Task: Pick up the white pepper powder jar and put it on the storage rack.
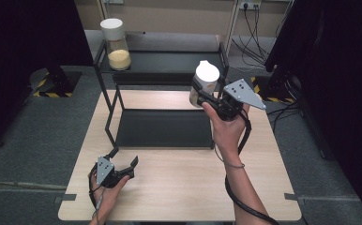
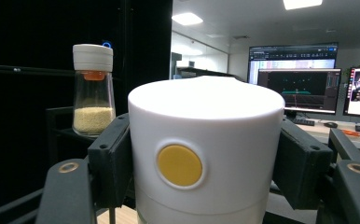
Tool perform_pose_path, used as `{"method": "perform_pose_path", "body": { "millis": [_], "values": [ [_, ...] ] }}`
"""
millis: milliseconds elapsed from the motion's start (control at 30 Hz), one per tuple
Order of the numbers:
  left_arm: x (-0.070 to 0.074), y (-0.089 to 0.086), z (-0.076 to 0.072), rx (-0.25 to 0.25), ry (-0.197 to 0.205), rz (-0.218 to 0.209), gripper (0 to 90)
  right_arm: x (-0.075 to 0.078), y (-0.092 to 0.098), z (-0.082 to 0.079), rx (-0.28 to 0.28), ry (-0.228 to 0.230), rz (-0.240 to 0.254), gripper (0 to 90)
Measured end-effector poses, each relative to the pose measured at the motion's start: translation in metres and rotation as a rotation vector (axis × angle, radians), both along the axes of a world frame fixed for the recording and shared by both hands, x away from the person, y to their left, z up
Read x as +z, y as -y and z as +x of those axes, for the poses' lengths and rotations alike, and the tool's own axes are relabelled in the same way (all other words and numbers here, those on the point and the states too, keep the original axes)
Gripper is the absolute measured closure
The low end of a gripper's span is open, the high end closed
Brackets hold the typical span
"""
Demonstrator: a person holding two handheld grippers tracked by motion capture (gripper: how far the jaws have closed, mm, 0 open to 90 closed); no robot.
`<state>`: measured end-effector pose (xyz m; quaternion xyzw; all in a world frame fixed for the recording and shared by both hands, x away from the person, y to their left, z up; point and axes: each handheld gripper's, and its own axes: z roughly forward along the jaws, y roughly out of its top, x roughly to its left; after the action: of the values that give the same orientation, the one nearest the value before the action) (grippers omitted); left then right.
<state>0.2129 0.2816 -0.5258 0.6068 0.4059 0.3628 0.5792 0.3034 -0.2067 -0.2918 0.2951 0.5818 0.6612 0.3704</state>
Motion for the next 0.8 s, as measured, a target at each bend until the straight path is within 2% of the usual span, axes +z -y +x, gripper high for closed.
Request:
{"method": "perform_pose_path", "body": {
  "millis": [800],
  "values": [
    [0.0, 0.0, 0.0, 0.0, 0.001, 0.002, 12.2, 0.027, -0.007, 0.013, -0.026, 0.006, 0.001, 31.1]
  ]
}}
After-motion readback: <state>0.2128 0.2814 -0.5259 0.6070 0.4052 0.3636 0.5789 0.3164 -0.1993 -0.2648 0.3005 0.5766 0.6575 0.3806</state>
